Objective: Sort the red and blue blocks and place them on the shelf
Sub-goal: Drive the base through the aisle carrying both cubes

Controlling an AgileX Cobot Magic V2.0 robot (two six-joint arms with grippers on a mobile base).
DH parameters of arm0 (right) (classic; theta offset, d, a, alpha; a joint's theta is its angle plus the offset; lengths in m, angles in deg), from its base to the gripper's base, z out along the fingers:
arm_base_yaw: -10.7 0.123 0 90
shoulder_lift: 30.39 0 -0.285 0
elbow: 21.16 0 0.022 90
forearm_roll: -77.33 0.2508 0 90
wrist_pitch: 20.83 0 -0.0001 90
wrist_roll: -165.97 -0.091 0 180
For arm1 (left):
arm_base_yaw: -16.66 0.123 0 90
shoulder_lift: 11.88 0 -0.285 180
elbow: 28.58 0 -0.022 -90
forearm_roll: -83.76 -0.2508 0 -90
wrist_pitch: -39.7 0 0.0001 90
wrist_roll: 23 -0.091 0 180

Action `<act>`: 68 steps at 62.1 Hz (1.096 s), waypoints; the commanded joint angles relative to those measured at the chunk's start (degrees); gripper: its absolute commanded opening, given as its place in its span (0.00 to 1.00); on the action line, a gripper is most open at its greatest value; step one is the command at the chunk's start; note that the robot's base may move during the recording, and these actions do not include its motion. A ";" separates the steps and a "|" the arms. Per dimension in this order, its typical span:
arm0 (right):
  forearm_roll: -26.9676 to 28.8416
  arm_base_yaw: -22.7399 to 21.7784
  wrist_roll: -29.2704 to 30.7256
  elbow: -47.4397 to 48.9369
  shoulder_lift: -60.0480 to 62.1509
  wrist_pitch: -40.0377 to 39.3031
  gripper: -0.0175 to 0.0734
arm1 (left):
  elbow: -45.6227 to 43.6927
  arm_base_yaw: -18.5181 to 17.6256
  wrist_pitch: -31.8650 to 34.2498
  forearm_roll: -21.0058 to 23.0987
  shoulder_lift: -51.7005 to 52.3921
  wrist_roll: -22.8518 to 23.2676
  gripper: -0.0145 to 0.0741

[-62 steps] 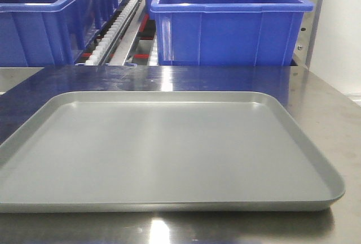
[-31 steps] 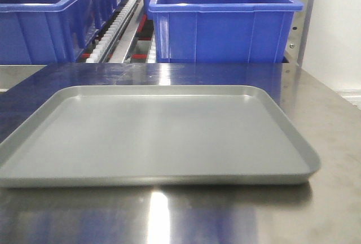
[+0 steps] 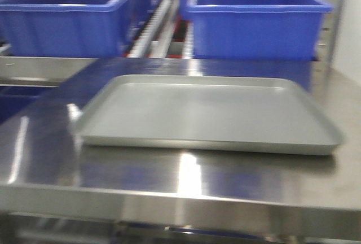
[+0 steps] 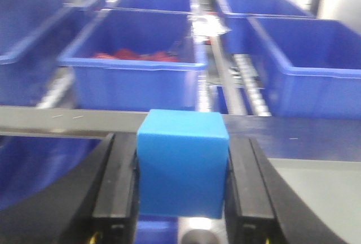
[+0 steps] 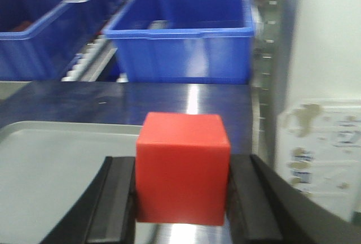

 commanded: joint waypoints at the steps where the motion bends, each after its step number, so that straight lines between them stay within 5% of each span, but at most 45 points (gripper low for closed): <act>1: -0.38 -0.39 0.51 1.75 -0.54 -4.65 0.28 | -1.58 0.16 5.09 0.07 -0.37 -0.09 0.31; 68: -0.38 -0.39 0.51 1.75 -0.54 -4.65 0.28 | -1.58 0.16 5.09 0.07 -0.37 -0.09 0.31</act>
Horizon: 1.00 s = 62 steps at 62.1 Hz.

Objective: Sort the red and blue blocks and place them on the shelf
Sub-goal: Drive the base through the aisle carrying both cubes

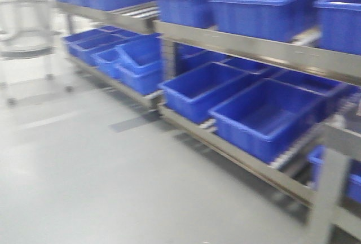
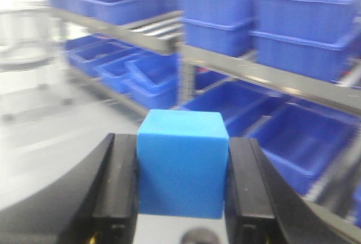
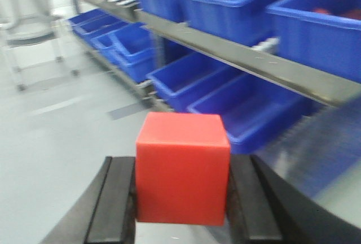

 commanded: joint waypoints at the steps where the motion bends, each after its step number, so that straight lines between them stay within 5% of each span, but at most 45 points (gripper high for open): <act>1: -0.38 -0.39 0.51 1.75 -0.54 -4.65 0.28 | -1.58 0.16 5.09 0.16 -0.37 -0.01 0.31; 62: -0.38 -0.39 0.51 1.75 -0.54 -4.65 0.28 | -1.58 0.16 5.09 0.16 -0.37 -0.01 0.31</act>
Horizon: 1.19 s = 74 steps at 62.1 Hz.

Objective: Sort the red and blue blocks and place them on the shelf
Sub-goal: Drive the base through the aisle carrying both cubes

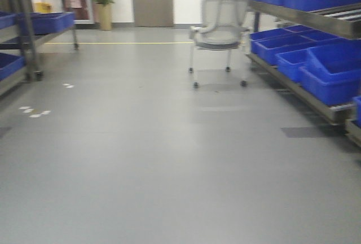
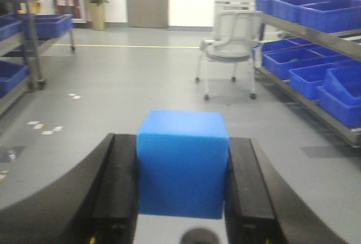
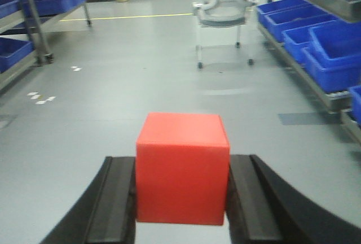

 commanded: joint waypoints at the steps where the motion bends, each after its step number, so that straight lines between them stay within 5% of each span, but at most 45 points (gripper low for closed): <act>1: -0.38 -0.39 0.51 1.75 -0.54 -4.65 0.28 | -1.58 0.16 5.09 0.16 -0.37 -0.01 0.31; 74: -0.38 -0.39 0.51 1.75 -0.54 -4.65 0.28 | -1.58 0.16 5.09 0.16 -0.37 -0.01 0.31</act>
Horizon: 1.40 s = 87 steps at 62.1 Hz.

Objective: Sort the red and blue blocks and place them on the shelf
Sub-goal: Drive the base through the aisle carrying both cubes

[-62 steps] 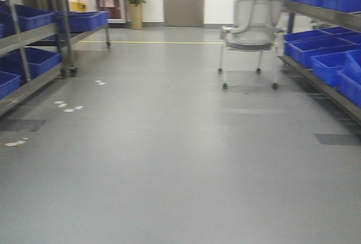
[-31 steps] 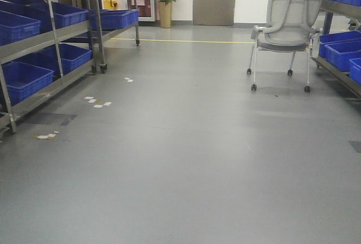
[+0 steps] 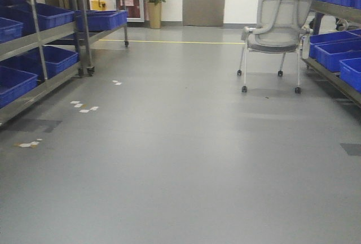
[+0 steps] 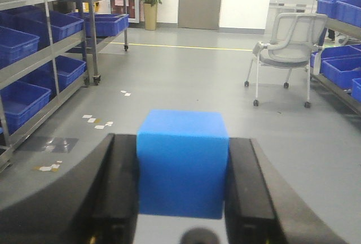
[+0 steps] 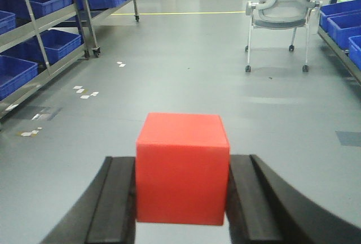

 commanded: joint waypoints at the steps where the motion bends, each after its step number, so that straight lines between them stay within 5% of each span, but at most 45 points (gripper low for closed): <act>1: -0.38 -0.39 0.51 1.75 -0.54 -4.65 0.28 | -1.58 0.16 5.09 0.16 -0.37 -0.01 0.31; 87: -0.38 -0.39 0.51 1.75 -0.54 -4.65 0.28 | -1.58 -0.07 5.09 0.16 -0.37 -0.01 0.31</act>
